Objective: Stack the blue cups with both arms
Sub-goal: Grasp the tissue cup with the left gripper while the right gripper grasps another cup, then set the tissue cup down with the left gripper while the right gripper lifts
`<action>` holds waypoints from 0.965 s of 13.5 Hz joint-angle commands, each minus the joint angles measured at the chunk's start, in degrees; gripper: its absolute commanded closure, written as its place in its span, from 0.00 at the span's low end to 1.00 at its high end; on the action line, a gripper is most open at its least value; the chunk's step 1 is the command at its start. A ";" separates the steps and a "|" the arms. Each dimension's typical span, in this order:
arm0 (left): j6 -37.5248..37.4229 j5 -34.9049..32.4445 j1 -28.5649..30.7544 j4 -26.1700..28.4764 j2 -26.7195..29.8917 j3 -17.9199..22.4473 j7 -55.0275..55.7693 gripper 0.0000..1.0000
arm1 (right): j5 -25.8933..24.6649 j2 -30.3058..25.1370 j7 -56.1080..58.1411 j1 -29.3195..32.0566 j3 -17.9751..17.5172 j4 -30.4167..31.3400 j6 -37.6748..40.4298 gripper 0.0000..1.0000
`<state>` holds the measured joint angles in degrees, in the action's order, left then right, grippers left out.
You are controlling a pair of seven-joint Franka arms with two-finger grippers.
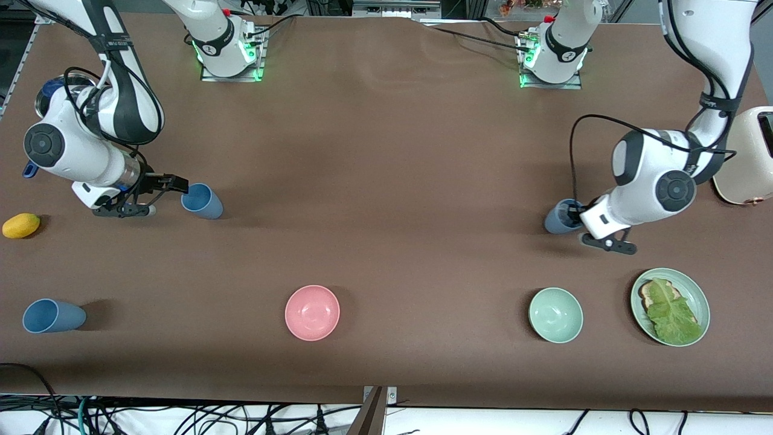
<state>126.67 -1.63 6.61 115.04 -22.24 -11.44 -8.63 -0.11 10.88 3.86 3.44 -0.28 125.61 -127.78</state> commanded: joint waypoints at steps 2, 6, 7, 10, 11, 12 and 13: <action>-3.27 1.98 -0.46 -4.02 0.97 -8.40 4.21 1.00 | -0.86 0.45 0.71 -0.37 -0.25 1.39 -2.03 0.00; -3.09 3.40 -3.78 -7.18 -1.30 -16.50 17.66 1.00 | -0.94 2.74 0.71 -0.54 -0.25 1.22 -4.14 0.00; -2.92 3.04 -7.89 -7.80 -2.36 -16.25 20.29 1.00 | -0.94 3.44 0.71 -0.72 -0.25 0.96 -4.23 0.01; -1.51 2.87 -10.48 -10.88 -7.54 -16.24 25.14 1.00 | -0.86 4.24 0.71 -0.72 -0.25 0.78 -4.15 0.49; -1.34 2.86 -10.91 -11.76 -8.42 -16.25 25.32 1.00 | -0.86 4.41 0.71 -0.80 -0.25 0.78 -4.14 0.70; -1.25 2.86 -11.70 -12.03 -8.69 -16.16 25.24 1.00 | -0.77 4.50 0.62 -0.72 -0.34 0.78 -4.06 0.89; -1.07 2.69 -11.97 -12.12 -9.48 -16.16 25.15 1.00 | -0.68 4.59 0.19 -0.72 -0.51 0.69 -3.80 1.00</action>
<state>126.03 0.83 -5.03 105.88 -29.15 -27.86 16.74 -0.19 15.45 4.25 2.77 -0.50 126.29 -131.43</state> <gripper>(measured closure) 0.943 0.489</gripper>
